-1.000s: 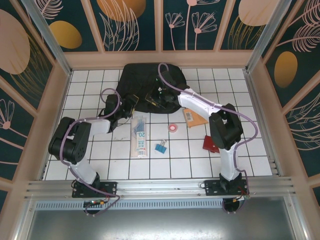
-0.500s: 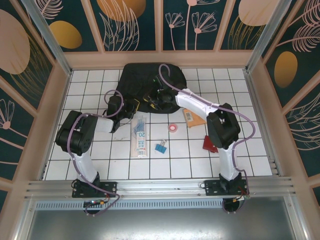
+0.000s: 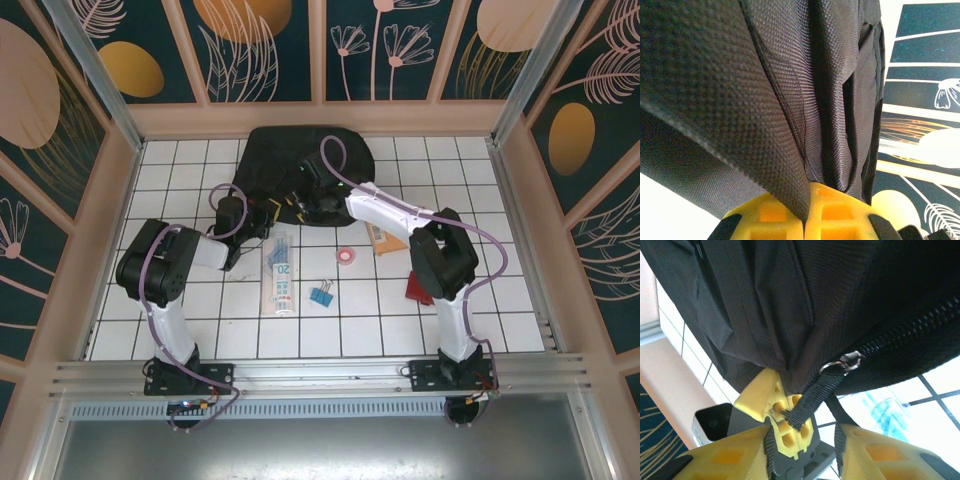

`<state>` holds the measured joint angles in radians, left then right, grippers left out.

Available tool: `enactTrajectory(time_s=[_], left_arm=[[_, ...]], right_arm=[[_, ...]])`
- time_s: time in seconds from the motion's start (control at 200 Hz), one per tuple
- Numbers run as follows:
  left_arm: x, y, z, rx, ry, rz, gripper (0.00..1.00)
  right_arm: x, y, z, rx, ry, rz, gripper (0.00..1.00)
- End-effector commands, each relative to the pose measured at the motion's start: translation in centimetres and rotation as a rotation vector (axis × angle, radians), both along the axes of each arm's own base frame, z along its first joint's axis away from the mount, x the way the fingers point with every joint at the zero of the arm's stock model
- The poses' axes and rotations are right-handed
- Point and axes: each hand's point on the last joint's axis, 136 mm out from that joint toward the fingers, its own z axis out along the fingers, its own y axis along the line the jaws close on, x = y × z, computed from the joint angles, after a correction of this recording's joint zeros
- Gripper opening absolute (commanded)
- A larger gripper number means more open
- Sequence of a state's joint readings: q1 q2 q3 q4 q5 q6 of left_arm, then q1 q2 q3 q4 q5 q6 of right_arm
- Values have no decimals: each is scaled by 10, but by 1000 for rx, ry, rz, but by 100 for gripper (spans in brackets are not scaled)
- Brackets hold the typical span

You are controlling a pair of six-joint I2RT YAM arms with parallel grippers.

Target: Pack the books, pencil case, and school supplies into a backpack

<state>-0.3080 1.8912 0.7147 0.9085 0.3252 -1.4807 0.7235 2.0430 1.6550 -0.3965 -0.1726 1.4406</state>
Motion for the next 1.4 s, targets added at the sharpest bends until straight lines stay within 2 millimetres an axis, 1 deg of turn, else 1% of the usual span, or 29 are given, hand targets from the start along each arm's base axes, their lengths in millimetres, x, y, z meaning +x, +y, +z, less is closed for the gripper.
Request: enactTrajectory(time_s=[0.0,0.125,0.235,0.32,0.5,0.656,0.706,0.726,0.776,0.826,0.851,0.876,0.911,0.936,1.016,1.071,1.146,1.231,1.391], left_arm=[[-2,-8,16,-36,-62,-18,0],[-4,-10,14,-35,-61,-24,0],[-7,-12,13,-40,-58,-28,0],[-7,-12,14,-39,-59,-28,0],[-6,-11,14,-39,-60,-25,0],[-7,-11,11,-37,-50,-25,0],[-7,-11,10,-37,-49,-25,0],[-7,-11,10,-37,-50,-25,0],[-7,-11,11,-37,-50,-24,0],[-7,-11,11,-36,-52,-24,0],[-6,-11,12,-35,-54,-25,0],[-6,-11,12,-33,-54,-26,0],[-6,-11,12,-30,-51,-25,0],[-6,-11,12,-28,-53,-26,0],[-6,-10,12,-16,-53,-24,0],[-7,-9,10,-7,-47,-23,0],[-7,-7,8,6,-41,-19,0],[-7,-5,7,19,-35,-13,0],[-6,-1,5,36,-26,-4,0]], right_arm=[[9,-1,5,11,-15,-52,40],[16,3,5,11,-28,-54,41],[18,4,-1,-3,-20,-54,41],[15,3,-10,-19,-7,-53,40],[9,1,-23,-44,15,-49,38],[8,1,-25,-48,12,-45,34],[7,2,-24,-48,9,-39,33],[6,3,-24,-49,6,-38,29],[4,2,-24,-55,4,-37,26],[3,3,-25,-52,7,-30,17],[2,3,-27,-51,11,-29,14],[1,3,-28,-51,15,-28,9],[1,2,-28,-53,16,-26,6],[1,2,-26,-50,11,-25,0],[1,-1,-22,-55,1,-26,0],[3,-2,-13,-55,-23,-23,0],[7,-12,1,-64,-63,-34,0],[9,-24,12,-55,-93,-50,0],[8,-46,19,-38,-115,-75,0]])
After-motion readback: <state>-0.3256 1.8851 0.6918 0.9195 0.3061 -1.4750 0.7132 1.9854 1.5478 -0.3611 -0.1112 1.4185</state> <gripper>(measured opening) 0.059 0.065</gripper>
